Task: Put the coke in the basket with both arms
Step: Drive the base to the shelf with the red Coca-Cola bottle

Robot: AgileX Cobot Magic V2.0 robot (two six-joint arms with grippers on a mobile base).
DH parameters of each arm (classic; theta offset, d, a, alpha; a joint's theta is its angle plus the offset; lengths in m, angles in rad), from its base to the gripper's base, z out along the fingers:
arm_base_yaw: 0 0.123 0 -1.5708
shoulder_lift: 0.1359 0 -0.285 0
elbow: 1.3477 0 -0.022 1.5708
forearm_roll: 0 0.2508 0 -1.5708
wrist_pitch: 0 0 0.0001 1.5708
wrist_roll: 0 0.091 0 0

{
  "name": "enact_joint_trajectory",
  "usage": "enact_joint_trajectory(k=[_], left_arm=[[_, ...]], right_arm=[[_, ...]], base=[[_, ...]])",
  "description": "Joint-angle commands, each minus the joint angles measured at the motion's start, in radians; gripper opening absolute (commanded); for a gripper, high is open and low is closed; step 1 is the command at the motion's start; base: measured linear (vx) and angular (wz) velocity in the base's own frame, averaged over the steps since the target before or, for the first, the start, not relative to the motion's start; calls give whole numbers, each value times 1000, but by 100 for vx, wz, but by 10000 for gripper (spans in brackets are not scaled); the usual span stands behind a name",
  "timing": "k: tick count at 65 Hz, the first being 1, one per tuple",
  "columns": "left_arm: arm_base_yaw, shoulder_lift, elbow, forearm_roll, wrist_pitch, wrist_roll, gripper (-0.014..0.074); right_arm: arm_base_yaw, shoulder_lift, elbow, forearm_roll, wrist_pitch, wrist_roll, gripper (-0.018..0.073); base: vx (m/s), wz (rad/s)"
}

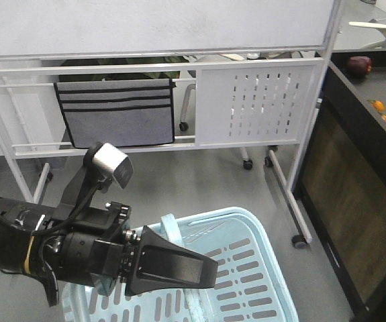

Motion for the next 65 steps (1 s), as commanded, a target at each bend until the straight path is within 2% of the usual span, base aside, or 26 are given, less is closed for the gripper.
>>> enact_joint_trajectory(k=[1,31,65], left_arm=[[-4,-33,-28,-82,-150,3,-6],[-4,-33,-28,-82,-150,3,-6],[-4,-33,-28,-82,-150,3,-6]], right_arm=[[-7,-13,6,-12,-68,-6,-4],[-7,-13,6,-12,-68,-6,-4],[-7,-13,6,-12,-68,-6,-4]], base=[[29,16],[27,26],[22,50]])
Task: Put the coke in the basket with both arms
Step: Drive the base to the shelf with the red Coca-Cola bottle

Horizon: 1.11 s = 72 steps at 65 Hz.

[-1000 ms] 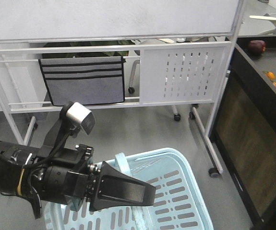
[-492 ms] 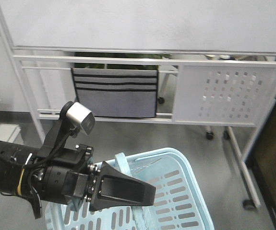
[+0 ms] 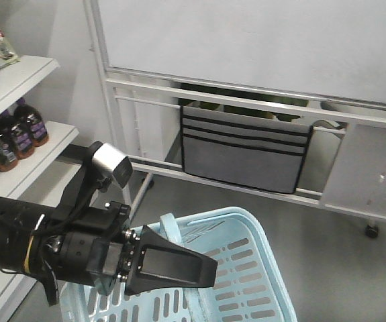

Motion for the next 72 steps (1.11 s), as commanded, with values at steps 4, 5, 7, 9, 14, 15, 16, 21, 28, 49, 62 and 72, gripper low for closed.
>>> enact_joint_trajectory(k=[4,5,7,9,14,15,16,21,28,49,62,72], left_arm=[[-4,-33,-28,-82,-150,3,-6],[-4,-33,-28,-82,-150,3,-6],[-4,-33,-28,-82,-150,3,-6],[-4,-33,-28,-82,-150,3,-6],[-4,-33,-28,-82,-150,3,-6],[-4,-33,-28,-82,-150,3,-6],[-4,-33,-28,-82,-150,3,-6],[-4,-33,-28,-82,-150,3,-6],[-4,-33,-28,-82,-150,3,-6],[-4,-33,-28,-82,-150,3,-6],[-4,-33,-28,-82,-150,3,-6],[-4,-33,-28,-82,-150,3,-6]], right_arm=[[-7,-13,6,-12,-68,-6,-4],[-7,-13,6,-12,-68,-6,-4],[-7,-13,6,-12,-68,-6,-4],[-7,-13,6,-12,-68,-6,-4],[-7,-13,6,-12,-68,-6,-4],[-7,-13,6,-12,-68,-6,-4],[-7,-13,6,-12,-68,-6,-4],[-7,-13,6,-12,-68,-6,-4],[-7,-13,6,-12,-68,-6,-4],[-7,-13,6,-12,-68,-6,-4],[-7,-13,6,-12,-68,-6,-4],[-7,-13,6,-12,-68,-6,-4]], base=[[17,55],[17,56],[17,57],[16,56],[16,57],[15,58],[15,57],[15,57],[14,55],[13,51],[12,48],[12,48]])
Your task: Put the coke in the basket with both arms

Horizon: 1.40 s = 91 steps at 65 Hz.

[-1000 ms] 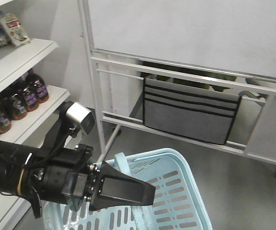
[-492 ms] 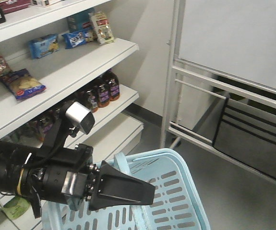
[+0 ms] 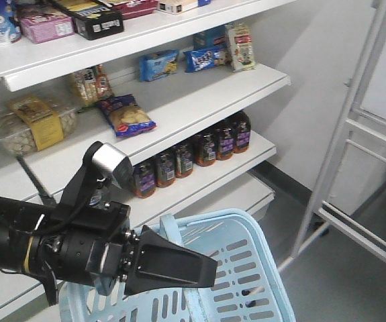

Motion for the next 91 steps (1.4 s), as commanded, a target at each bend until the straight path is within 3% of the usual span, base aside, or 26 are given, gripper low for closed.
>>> enact_joint_trajectory(k=[1,91], left_arm=[[-4,-33,-28,-82,-150,3,-6],[-4,-33,-28,-82,-150,3,-6]], right_arm=[[-7,-13,6,-12,-68,-6,-4],[-7,-13,6,-12,-68,-6,-4]], base=[[12,47],[9,41]])
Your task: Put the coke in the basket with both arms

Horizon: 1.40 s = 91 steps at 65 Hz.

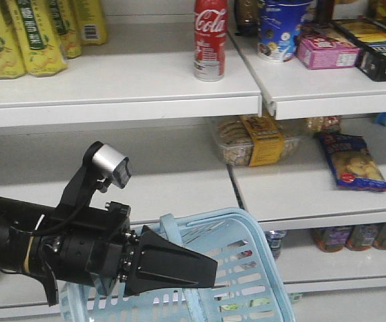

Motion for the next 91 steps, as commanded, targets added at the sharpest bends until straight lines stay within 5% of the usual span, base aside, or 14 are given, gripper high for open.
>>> enact_joint_trajectory(k=[1,91], left_arm=[[-4,-33,-28,-82,-150,3,-6],[-4,-33,-28,-82,-150,3,-6]], right_arm=[[-7,-13,6,-12,-68,-6,-4],[-7,-13,6,-12,-68,-6,-4]], base=[[6,49],[5,21]])
